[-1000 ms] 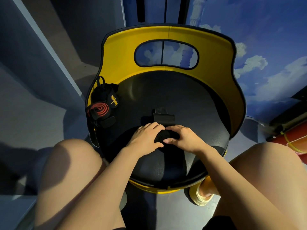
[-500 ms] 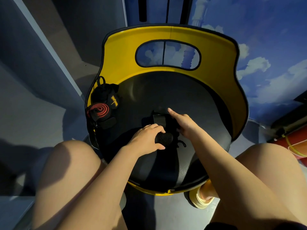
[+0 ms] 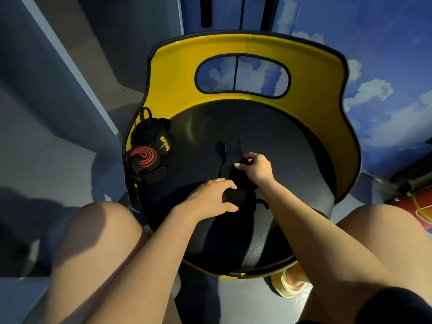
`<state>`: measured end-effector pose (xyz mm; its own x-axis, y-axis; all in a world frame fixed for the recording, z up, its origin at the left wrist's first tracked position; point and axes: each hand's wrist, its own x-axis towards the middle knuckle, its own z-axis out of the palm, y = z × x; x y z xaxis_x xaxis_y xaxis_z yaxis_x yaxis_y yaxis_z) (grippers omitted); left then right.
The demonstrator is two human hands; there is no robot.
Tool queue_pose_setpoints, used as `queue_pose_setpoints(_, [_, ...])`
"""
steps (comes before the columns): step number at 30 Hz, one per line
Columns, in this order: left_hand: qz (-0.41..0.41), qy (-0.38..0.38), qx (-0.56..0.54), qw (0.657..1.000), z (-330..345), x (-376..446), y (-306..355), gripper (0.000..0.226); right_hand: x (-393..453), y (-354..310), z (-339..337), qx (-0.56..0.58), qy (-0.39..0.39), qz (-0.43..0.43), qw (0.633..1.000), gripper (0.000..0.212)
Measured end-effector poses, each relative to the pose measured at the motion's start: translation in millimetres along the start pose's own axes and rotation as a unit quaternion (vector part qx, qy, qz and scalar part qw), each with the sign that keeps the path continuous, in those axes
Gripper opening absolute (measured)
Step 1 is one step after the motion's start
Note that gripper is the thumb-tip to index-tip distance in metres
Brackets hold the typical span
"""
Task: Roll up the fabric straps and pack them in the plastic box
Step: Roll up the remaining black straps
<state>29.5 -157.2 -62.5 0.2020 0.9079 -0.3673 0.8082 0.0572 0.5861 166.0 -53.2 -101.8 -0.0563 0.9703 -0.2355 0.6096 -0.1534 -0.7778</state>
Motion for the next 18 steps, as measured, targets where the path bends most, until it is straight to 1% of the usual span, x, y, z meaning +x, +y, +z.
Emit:
queue_pose_setpoints(2, [-0.012,-0.010,-0.015,1.000,-2,2,1,0.045,3,3,0,-0.044,0.010,-0.019,0.999,0.041])
queue_pose_setpoints(3, [-0.016,-0.016,-0.019,1.000,-3,3,1,0.044,2,3,-2,-0.053,0.020,-0.030,0.998,0.046])
queue_pose_setpoints(4, [-0.017,-0.022,-0.022,0.999,-4,4,1,0.043,0,3,-5,-0.056,0.034,-0.050,0.997,0.048])
queue_pose_setpoints(6, [-0.020,-0.033,-0.020,0.999,-6,7,3,0.042,-11,-1,-18,-0.070,0.040,-0.113,0.990,0.037])
queue_pose_setpoints(7, [-0.024,-0.040,-0.016,0.999,-7,9,3,0.044,-18,-3,-27,-0.085,0.020,-0.145,0.986,0.028])
queue_pose_setpoints(8, [-0.030,-0.047,-0.012,0.998,-8,11,4,0.048,-26,-6,-36,-0.105,-0.019,-0.171,0.979,0.022])
queue_pose_setpoints(9, [-0.037,-0.054,-0.010,0.998,-9,13,5,0.054,-35,-8,-44,-0.130,-0.069,-0.189,0.971,0.020])
queue_pose_setpoints(10, [-0.043,-0.060,-0.009,0.997,-10,14,6,0.059,-43,-9,-51,-0.163,-0.121,-0.201,0.958,0.024])
queue_pose_setpoints(11, [-0.046,-0.067,-0.010,0.997,-11,16,7,0.061,-51,-9,-56,-0.204,-0.167,-0.207,0.942,0.032])
queue_pose_setpoints(12, [-0.047,-0.073,-0.009,0.996,-12,17,9,0.062,-58,-7,-58,-0.245,-0.199,-0.211,0.925,0.045])
queue_pose_setpoints(13, [-0.048,-0.077,-0.009,0.996,-13,19,10,0.062,-65,-3,-58,-0.278,-0.216,-0.216,0.911,0.057])
queue_pose_setpoints(15, [-0.052,-0.077,-0.012,0.996,-13,22,11,0.060,-75,7,-51,-0.312,-0.210,-0.225,0.899,0.074])
queue_pose_setpoints(16, [-0.056,-0.074,-0.018,0.996,-12,23,11,0.060,-78,12,-46,-0.318,-0.197,-0.231,0.898,0.076])
queue_pose_setpoints(18, [-0.063,-0.064,-0.033,0.995,-8,26,8,0.059,-80,18,-40,-0.314,-0.169,-0.241,0.903,0.072])
